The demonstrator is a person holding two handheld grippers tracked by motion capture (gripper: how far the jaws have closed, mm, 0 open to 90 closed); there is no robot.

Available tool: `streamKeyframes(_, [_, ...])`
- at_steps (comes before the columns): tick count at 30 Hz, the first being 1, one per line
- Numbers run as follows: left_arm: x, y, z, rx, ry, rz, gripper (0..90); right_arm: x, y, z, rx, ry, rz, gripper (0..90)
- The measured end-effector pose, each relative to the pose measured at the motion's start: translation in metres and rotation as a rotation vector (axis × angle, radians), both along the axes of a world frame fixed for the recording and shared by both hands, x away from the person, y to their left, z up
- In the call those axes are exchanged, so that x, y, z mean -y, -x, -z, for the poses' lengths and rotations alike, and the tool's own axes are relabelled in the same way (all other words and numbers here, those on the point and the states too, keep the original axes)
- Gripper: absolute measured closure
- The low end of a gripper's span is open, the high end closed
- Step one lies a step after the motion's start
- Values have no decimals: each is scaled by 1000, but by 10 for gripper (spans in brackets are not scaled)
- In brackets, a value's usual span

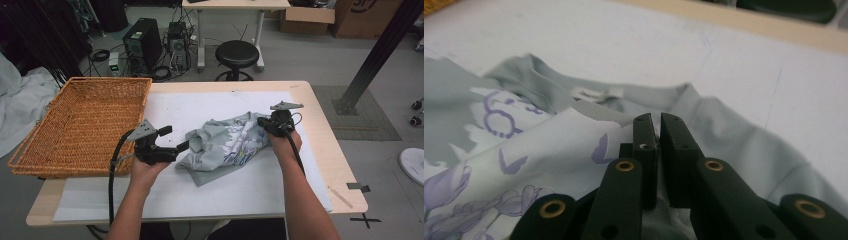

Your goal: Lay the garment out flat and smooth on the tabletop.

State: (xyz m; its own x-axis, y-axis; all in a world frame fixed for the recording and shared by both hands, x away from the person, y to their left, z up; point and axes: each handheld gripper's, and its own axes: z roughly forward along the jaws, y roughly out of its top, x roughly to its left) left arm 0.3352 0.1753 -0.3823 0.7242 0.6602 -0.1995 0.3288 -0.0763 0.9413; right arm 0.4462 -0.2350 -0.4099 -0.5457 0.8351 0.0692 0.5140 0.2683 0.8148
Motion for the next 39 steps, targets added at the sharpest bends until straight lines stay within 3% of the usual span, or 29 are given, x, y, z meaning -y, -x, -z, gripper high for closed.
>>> streamKeyframes(3, [1, 0, 4, -2, -3, 14, 81, 0, -2, 10, -14, -12, 8, 792])
streamKeyframes(6, [3, -1, 8, -9, -7, 34, 81, 1, 3, 9, -8, -38, 10, 657])
streamKeyframes(7, [3, -1, 8, -9, -7, 34, 81, 1, 3, 9, -8, -38, 10, 657])
streamKeyframes(8, [3, -1, 9, -8, -1, 45, 82, 4, 11, 5, 17, -52, -1, 633])
streamKeyframes(13, [3, 1, 11, -13, 8, 51, 82, 11, 31, -2, 45, -106, -39, 539])
streamKeyframes(14, [2, 1, 11, -11, 11, 49, 82, 12, 46, -4, 59, -136, -74, 503])
streamKeyframes(15, [1, 1, 10, -9, 15, 49, 82, 12, 46, -4, 59, -136, -74, 503])
streamKeyframes(16, [0, 3, 10, -5, 23, 50, 83, 10, 59, -1, 53, -185, -161, 473])
streamKeyframes(17, [0, 3, 10, -5, 23, 50, 82, 10, 59, -1, 53, -185, -161, 473])
streamKeyframes(18, [0, 4, 9, -3, 25, 51, 82, 2, 72, 2, 41, -139, -221, 433])
streamKeyframes(19, [0, 4, 9, -3, 25, 51, 82, 2, 72, 2, 41, -139, -221, 433])
streamKeyframes(20, [1, 5, 9, -2, 26, 54, 82, -6, 83, 7, 33, -138, -276, 432])
streamKeyframes(21, [1, 5, 9, -2, 26, 54, 82, -6, 83, 7, 33, -138, -276, 432])
streamKeyframes(22, [2, 5, 9, -2, 23, 56, 82, -16, 91, 13, 25, -118, -329, 432])
streamKeyframes(23, [2, 6, 9, -1, 26, 59, 82, -16, 91, 13, 25, -118, -329, 432])
streamKeyframes(24, [4, 7, 9, 0, 25, 63, 82, -30, 93, 20, 3, -57, -360, 449])
streamKeyframes(25, [4, 7, 9, 0, 25, 63, 82, -30, 93, 20, 3, -57, -360, 449])
streamKeyframes(26, [5, 9, 8, 1, 26, 66, 82, -43, 91, 30, -40, 19, -385, 514])
streamKeyframes(27, [5, 9, 8, 1, 26, 66, 82, -43, 91, 30, -40, 19, -385, 514])
streamKeyframes(28, [6, 9, 8, 2, 21, 67, 83, -54, 88, 37, -61, 79, -376, 619])
streamKeyframes(30, [5, 10, 8, 2, 18, 67, 83, -57, 85, 39, -54, 58, -381, 795])
streamKeyframes(31, [5, 10, 8, 3, 16, 67, 83, -57, 85, 39, -54, 58, -381, 795])
streamKeyframes(32, [4, 10, 7, 1, 12, 63, 83, -60, 82, 37, -51, 63, -382, 872])
streamKeyframes(33, [4, 10, 7, 1, 12, 63, 83, -60, 82, 37, -51, 63, -382, 872])
streamKeyframes(36, [2, 10, 8, -4, 0, 58, 85, -55, 74, 16, 23, -23, -368, 888])
streamKeyframes(37, [2, 10, 8, -4, 0, 58, 85, -55, 74, 16, 23, -23, -368, 888])
streamKeyframes(38, [0, 10, 8, -7, -3, 55, 85, -51, 66, -3, 68, -59, -349, 888])
streamKeyframes(39, [0, 10, 8, -7, -3, 55, 85, -51, 63, -10, 83, -65, -343, 888])
